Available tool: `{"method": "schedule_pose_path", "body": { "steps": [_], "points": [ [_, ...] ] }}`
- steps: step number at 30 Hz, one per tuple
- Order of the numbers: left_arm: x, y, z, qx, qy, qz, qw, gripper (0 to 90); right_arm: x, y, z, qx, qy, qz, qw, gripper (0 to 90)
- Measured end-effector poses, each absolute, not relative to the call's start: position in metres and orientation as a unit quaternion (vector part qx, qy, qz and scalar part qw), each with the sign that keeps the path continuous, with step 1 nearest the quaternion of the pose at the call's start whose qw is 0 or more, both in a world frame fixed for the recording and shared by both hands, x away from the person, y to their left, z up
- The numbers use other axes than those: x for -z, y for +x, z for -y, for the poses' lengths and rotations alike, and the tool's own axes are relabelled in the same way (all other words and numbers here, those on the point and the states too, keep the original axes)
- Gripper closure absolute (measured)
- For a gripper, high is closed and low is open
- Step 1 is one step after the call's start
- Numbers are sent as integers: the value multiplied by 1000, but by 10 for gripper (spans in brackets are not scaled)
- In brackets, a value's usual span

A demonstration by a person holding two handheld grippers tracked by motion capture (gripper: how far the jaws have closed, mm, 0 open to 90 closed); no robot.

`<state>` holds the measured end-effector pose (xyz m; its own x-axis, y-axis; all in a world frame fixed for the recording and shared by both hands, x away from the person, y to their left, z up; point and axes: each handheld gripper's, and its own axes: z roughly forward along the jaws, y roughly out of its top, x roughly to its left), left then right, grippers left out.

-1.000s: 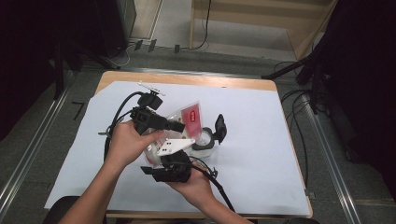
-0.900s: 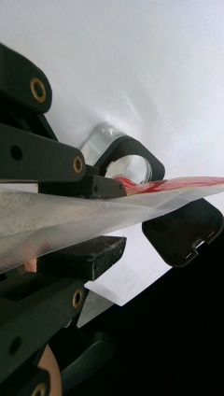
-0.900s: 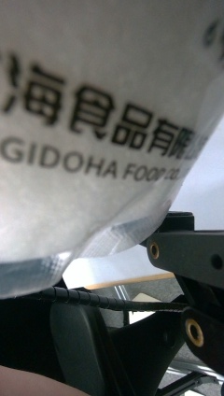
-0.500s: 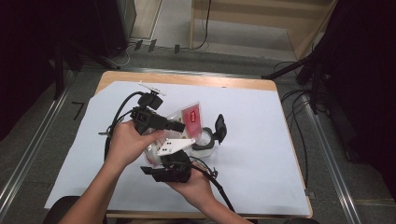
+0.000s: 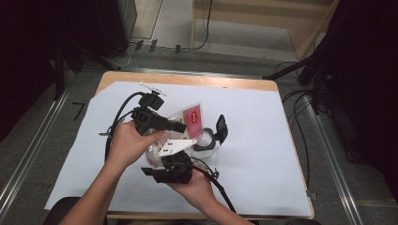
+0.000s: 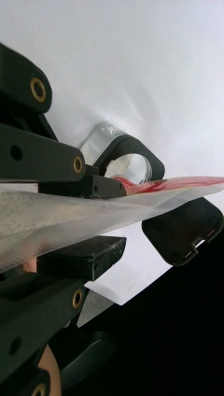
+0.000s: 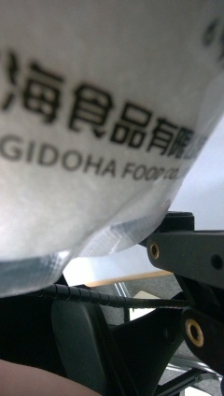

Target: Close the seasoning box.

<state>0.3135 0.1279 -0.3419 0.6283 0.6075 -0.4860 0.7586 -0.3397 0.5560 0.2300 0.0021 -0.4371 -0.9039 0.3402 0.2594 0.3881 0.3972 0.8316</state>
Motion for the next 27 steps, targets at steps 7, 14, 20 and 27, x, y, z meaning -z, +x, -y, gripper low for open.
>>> {"method": "schedule_pose_path", "body": {
  "steps": [7,14,20,27],
  "points": [
    [342,314,-128,97,812,-422,392,713,437,230,-2,504,-219,835,24,627],
    [342,314,-127,95,812,-423,391,716,437,230,-2,504,-219,835,22,626],
    [342,314,-127,95,812,-422,391,714,437,230,-2,504,-219,835,21,627],
    [342,314,-127,95,812,-419,394,716,437,230,-2,504,-220,835,23,626]
  ]
}}
